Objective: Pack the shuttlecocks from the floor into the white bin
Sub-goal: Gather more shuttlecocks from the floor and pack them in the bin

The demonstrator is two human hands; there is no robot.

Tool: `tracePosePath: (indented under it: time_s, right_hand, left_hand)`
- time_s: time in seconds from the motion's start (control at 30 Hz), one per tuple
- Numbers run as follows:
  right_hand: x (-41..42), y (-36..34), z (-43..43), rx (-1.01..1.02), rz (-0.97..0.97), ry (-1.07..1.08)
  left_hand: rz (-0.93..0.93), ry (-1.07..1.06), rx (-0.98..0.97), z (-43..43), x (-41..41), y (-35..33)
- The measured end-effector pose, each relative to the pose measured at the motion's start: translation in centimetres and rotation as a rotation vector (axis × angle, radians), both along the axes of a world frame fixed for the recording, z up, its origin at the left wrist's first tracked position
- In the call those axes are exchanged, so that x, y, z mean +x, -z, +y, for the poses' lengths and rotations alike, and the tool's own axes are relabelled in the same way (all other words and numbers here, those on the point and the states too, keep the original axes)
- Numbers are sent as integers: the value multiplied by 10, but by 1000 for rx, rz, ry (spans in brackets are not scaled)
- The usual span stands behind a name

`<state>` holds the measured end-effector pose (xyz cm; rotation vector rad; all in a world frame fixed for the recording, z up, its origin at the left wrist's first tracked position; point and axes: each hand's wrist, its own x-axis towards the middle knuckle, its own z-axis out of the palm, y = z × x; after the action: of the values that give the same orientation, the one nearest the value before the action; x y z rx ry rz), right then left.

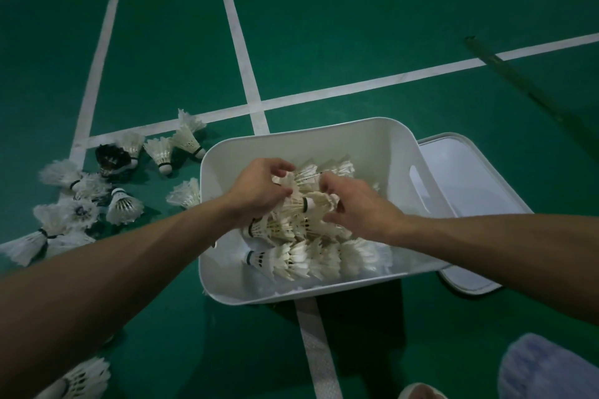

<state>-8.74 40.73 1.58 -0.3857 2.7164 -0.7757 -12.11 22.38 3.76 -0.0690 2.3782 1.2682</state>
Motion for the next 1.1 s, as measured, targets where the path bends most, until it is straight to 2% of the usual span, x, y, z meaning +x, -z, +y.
tracePosePath:
  time_s: [0.2, 0.37, 0.43, 0.5, 0.57, 0.63, 0.77, 0.93, 1.1]
  right_hand:
    - [-5, -17, 32, -167, -65, 195]
    - [-10, -12, 50, -558, -67, 683]
    - [-11, -9, 49, -646, -85, 802]
    - [-11, -6, 46, -714, -109, 861]
    - [-11, -4, 44, -714, -128, 885]
    - [-8, -4, 41, -608, -111, 874]
    - [-4, 1, 42, -480, -41, 881]
    - [-6, 5, 36, -520, -25, 929]
    - [-15, 15, 32, -560, 7, 967]
  left_hand:
    - [6, 47, 6, -5, -8, -21]
    - [-164, 415, -83, 4, -24, -49]
    - [-201, 484, -94, 19, -31, -50]
    - [-143, 529, -123, 36, -36, -45]
    - [3, 629, -264, 49, -42, -36]
    - [76, 714, -373, 57, -46, -28]
    - [113, 838, -473, 63, -51, -21]
    - [84, 865, -572, 69, -54, -12]
    - [94, 833, -587, 67, -56, -7]
